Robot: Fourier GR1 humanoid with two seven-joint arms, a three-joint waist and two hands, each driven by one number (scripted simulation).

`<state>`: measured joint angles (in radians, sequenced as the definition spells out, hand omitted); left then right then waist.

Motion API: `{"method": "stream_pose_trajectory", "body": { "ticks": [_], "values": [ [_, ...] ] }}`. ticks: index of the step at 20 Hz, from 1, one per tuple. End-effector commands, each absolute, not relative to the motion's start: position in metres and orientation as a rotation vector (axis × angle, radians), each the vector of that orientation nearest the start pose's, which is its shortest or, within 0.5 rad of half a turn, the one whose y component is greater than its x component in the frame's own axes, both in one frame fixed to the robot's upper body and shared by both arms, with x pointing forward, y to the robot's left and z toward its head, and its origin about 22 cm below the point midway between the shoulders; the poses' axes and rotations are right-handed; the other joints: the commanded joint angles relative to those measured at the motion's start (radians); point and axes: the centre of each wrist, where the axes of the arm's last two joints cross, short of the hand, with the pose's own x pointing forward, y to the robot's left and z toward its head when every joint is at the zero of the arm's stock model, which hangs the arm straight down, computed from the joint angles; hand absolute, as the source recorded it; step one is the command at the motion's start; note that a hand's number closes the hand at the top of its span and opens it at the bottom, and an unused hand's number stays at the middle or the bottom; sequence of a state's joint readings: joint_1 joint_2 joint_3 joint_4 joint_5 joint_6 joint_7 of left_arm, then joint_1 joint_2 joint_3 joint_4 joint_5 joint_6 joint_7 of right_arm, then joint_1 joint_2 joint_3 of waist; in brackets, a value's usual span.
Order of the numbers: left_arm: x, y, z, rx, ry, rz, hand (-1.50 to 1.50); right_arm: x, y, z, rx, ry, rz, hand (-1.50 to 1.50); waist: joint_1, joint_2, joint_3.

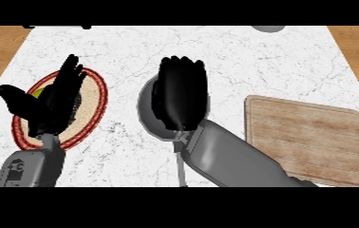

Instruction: Pick the cupcake from the cutting board and place it in the pan

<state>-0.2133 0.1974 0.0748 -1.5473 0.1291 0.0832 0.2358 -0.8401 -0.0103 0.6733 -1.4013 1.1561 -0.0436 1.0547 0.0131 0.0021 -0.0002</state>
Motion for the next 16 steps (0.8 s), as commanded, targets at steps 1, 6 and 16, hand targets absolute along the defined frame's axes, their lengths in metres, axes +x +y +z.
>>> {"method": "stream_pose_trajectory", "body": {
  "ticks": [1, 6, 16],
  "values": [
    [0.271, 0.268, 0.06, 0.09, -1.527, 0.026, 0.0, 0.296, 0.0, 0.12, -1.203, -1.512, 0.779, 1.5, 0.003, -0.002, 0.0],
    [0.295, 0.264, 0.065, 0.094, -1.525, 0.039, 0.0, 0.307, -0.012, 0.068, -1.136, -1.528, 0.805, 1.5, -0.001, 0.001, 0.0],
    [0.286, 0.26, 0.061, 0.078, -1.54, 0.019, 0.0, 0.346, -0.052, 0.014, -1.024, -1.241, 0.66, -1.5, 0.014, 0.007, 0.001]
  ]
}}
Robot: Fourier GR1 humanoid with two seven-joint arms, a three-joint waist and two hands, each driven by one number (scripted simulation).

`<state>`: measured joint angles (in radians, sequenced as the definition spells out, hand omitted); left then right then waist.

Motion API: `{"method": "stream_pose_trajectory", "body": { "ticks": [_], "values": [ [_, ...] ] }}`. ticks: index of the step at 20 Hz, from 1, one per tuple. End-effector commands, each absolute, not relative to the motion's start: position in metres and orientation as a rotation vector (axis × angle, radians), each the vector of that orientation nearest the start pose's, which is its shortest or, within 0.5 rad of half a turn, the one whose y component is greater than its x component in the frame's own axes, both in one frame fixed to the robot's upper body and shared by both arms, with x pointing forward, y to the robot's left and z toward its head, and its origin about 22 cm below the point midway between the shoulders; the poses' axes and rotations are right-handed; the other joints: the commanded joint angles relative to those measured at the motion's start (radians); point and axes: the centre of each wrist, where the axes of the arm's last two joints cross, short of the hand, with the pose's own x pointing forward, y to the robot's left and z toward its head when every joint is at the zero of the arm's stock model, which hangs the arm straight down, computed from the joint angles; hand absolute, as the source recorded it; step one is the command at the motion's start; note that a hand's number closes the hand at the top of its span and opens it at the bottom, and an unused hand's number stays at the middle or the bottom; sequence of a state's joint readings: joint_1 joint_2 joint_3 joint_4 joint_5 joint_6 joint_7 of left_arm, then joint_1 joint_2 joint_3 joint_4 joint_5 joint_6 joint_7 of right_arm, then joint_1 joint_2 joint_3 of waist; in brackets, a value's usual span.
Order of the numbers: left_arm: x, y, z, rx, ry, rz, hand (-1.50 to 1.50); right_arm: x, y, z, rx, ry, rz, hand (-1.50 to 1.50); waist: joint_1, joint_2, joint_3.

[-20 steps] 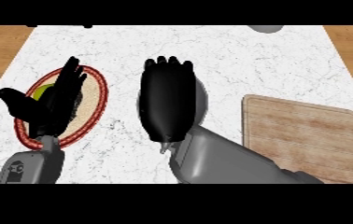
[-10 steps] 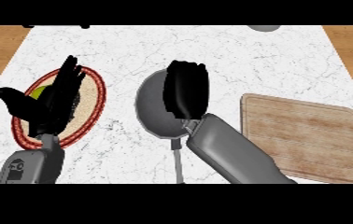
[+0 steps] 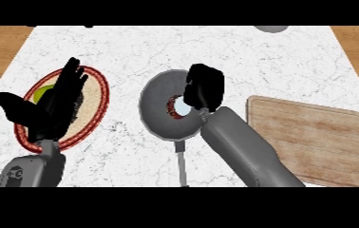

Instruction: Pick the cupcake from the cutting board and place it in the pan

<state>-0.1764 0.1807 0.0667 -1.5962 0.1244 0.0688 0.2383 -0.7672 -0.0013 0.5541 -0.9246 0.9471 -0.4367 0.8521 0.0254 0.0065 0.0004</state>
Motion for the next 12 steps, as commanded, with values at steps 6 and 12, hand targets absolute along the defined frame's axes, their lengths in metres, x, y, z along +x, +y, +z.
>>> {"method": "stream_pose_trajectory", "body": {
  "ticks": [6, 12],
  "values": [
    [0.282, 0.26, 0.066, 0.076, -1.504, 0.033, 0.0, 0.339, -0.06, -0.012, -0.937, -1.329, 0.656, -1.5, -0.006, -0.002, 0.0],
    [0.272, 0.268, 0.05, 0.099, -1.498, 0.051, 0.0, 0.327, -0.067, 0.012, -0.779, -1.536, 0.355, -1.5, -0.026, -0.009, 0.0]
  ]
}}
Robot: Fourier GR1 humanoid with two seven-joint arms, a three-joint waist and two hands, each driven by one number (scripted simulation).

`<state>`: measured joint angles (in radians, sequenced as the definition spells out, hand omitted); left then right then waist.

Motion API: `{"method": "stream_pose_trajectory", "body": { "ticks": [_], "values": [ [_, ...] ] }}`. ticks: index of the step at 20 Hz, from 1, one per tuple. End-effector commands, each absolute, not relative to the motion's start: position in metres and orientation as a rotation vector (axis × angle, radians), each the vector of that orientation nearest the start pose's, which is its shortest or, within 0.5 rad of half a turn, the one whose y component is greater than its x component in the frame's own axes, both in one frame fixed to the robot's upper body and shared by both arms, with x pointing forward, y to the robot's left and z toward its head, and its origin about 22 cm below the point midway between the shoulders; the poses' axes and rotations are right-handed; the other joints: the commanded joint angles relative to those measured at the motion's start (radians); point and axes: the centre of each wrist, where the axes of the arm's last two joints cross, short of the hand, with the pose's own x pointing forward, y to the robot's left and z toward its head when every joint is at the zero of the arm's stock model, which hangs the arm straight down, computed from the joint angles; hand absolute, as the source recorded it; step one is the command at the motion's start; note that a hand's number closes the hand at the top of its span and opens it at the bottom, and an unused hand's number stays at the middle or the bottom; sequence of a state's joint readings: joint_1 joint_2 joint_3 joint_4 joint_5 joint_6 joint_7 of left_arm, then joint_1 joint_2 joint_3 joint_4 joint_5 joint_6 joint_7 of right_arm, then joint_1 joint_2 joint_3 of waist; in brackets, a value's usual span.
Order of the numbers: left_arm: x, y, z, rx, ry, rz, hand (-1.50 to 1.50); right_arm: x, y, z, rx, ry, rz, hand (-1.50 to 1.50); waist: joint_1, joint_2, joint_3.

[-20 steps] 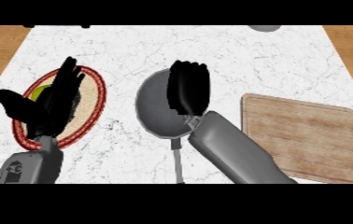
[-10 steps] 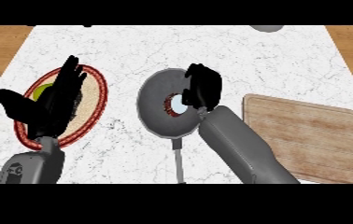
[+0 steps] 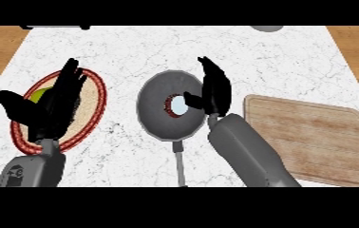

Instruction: Pick the cupcake from the cutting board and place it in the pan

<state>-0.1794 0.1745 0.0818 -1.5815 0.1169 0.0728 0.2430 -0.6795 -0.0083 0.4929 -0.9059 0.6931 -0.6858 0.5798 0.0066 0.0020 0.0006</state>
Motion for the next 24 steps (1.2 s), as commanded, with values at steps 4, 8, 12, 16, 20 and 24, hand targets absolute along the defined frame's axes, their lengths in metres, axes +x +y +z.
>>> {"method": "stream_pose_trajectory", "body": {
  "ticks": [4, 8, 12, 16, 20, 24],
  "values": [
    [0.271, 0.271, 0.05, 0.115, -1.514, 0.066, 0.0, 0.315, -0.112, 0.031, -0.654, -1.594, 0.15, -1.5, -0.03, -0.008, 0.001],
    [0.272, 0.286, 0.047, 0.121, -1.488, 0.062, 0.0, 0.281, -0.157, 0.04, -0.54, -1.65, 0.099, -1.5, -0.039, -0.008, 0.001],
    [0.269, 0.284, 0.056, 0.125, -1.508, 0.066, 0.0, 0.227, -0.177, 0.043, -0.392, -1.687, 0.066, -1.5, -0.036, -0.01, 0.001],
    [0.268, 0.28, 0.059, 0.1, -1.532, 0.052, 0.0, 0.194, -0.225, 0.028, -0.359, -1.704, 0.081, -1.5, -0.02, -0.005, 0.0],
    [0.269, 0.275, 0.053, 0.12, -1.532, 0.057, 0.0, 0.171, -0.257, 0.035, -0.375, -1.72, 0.104, -1.5, -0.015, -0.004, 0.0],
    [0.279, 0.289, 0.059, 0.1, -1.523, 0.057, 0.0, 0.154, -0.254, 0.042, -0.415, -1.73, 0.11, -1.5, -0.013, -0.003, -0.001]
  ]
}}
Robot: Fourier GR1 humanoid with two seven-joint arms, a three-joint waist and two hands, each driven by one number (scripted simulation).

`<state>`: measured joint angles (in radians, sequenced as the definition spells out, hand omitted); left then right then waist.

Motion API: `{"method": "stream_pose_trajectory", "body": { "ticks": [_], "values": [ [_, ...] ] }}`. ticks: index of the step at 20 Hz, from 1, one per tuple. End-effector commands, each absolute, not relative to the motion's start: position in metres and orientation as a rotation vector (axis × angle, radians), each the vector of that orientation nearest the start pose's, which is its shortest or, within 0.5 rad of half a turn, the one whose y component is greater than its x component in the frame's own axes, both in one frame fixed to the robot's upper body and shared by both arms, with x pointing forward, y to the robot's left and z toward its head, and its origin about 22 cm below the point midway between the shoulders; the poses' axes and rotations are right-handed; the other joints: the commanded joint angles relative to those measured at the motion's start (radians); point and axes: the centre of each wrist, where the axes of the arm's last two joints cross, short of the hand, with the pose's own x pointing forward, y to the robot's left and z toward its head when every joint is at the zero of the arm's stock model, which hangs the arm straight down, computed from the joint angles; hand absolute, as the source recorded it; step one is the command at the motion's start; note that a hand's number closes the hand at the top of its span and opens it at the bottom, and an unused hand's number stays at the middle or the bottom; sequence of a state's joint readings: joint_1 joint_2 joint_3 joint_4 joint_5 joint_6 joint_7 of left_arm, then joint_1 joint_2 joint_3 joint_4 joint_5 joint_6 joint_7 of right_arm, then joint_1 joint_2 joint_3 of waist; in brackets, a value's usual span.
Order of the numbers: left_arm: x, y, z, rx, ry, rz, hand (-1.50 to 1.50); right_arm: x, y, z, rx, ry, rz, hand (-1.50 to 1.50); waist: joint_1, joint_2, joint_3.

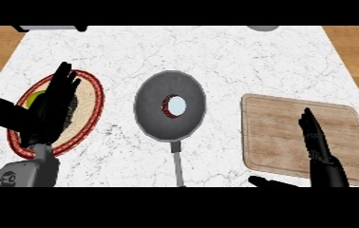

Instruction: Pick the cupcake from the cutting board and place it in the pan

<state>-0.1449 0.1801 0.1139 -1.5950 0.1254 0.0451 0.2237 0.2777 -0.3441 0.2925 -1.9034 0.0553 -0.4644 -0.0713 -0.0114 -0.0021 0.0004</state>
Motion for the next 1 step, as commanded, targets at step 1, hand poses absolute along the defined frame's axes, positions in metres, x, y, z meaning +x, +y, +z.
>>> {"method": "stream_pose_trajectory", "body": {
  "ticks": [1],
  "values": [
    [0.2978, 0.2811, 0.059, 0.111, -1.519, 0.052, 0.0, 0.1494, -0.2603, 0.0221, -0.407, -1.709, 0.103, -1.5, 0.002, 0.002, 0.0]
  ]
}}
